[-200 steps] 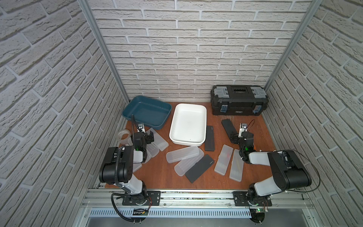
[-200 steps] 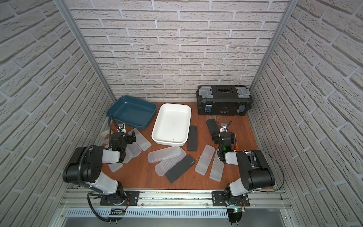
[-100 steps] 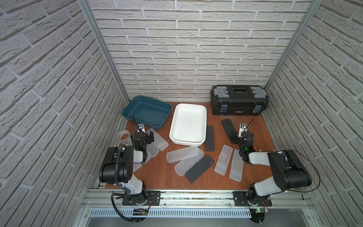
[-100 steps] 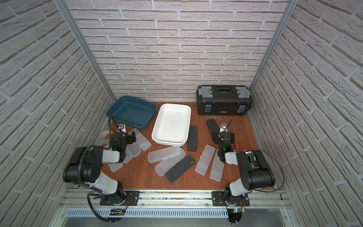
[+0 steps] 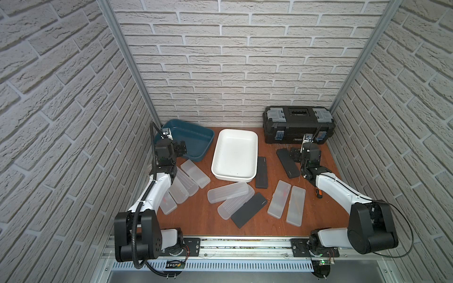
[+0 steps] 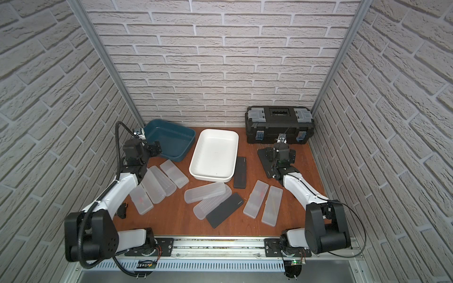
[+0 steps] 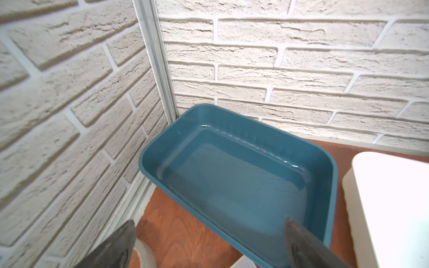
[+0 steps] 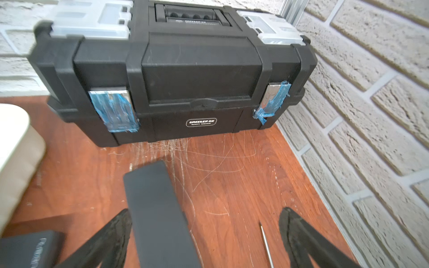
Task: Place the pencil cases by color into the storage box
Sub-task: Pick up the pencil case from the center of the board.
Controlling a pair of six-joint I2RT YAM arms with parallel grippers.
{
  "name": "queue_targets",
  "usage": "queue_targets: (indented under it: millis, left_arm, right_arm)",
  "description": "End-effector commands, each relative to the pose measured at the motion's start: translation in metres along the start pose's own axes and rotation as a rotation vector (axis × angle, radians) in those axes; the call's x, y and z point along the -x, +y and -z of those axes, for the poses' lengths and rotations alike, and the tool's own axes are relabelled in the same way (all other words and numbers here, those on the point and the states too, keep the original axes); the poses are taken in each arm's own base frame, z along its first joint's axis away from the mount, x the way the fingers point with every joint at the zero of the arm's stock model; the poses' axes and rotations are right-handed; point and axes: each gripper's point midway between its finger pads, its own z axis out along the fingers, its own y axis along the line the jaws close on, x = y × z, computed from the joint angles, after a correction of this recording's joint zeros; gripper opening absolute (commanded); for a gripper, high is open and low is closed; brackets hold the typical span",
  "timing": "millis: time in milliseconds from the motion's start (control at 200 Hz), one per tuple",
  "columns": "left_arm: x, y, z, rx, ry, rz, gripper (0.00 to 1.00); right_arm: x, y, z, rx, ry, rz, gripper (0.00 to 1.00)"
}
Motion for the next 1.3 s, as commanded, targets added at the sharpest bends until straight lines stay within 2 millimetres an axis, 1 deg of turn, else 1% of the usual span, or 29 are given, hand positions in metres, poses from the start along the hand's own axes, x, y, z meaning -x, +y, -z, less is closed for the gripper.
queue_targets:
  millis: [0, 65, 120, 230, 350, 420, 520, 640, 770, 895, 955, 1070, 1210, 1295]
  left_arm:
    - [-0.023, 0.001, 0.022, -0.001, 0.173, 0.028, 0.98]
    - [-0.015, -0.002, 0.032, -0.023, 0.202, 0.076, 0.98]
    - [-0.009, -0.013, 0.039, -0.085, 0.220, 0.108, 0.98]
    - [-0.006, -0.019, 0.054, -0.088, 0.268, 0.122, 0.98]
    - [-0.017, -0.022, 0.069, -0.088, 0.371, 0.114, 0.98]
    - [-0.023, -0.024, 0.077, -0.091, 0.409, 0.100, 0.98]
    - [-0.032, -0.019, 0.088, -0.069, 0.474, 0.110, 0.98]
    - [-0.048, -0.015, 0.097, -0.046, 0.558, 0.115, 0.98]
    - [-0.069, -0.004, 0.102, -0.012, 0.652, 0.132, 0.98]
    - [-0.092, 0.008, 0.103, -0.010, 0.698, 0.223, 0.98]
    - [-0.105, 0.016, 0.105, 0.007, 0.735, 0.261, 0.98]
    - [-0.125, 0.028, 0.110, 0.050, 0.783, 0.326, 0.98]
    - [-0.147, 0.040, 0.113, 0.115, 0.831, 0.393, 0.98]
    - [-0.154, 0.043, 0.112, 0.139, 0.840, 0.419, 0.98]
  right_arm:
    - [-0.022, 0.012, 0.027, 0.060, 0.188, -0.011, 0.99]
    - [-0.014, 0.022, 0.043, 0.109, 0.206, -0.026, 0.99]
    - [-0.008, 0.032, 0.057, 0.159, 0.229, -0.031, 0.99]
    - [0.001, 0.053, 0.087, 0.243, 0.264, 0.009, 1.00]
    - [0.000, 0.076, 0.119, 0.332, 0.305, 0.049, 0.99]
    - [-0.004, 0.095, 0.137, 0.420, 0.318, 0.062, 0.99]
    - [-0.006, 0.122, 0.163, 0.535, 0.306, 0.090, 1.00]
    - [-0.009, 0.156, 0.186, 0.633, 0.292, 0.135, 0.99]
    - [-0.013, 0.202, 0.214, 0.715, 0.255, 0.233, 0.99]
    - [-0.017, 0.243, 0.240, 0.797, 0.200, 0.306, 1.00]
    - [-0.020, 0.259, 0.252, 0.838, 0.181, 0.329, 1.00]
    - [-0.027, 0.278, 0.271, 0.894, 0.142, 0.367, 0.99]
    - [-0.040, 0.289, 0.290, 0.954, 0.077, 0.422, 0.98]
    - [-0.049, 0.294, 0.299, 0.992, 0.028, 0.459, 0.98]
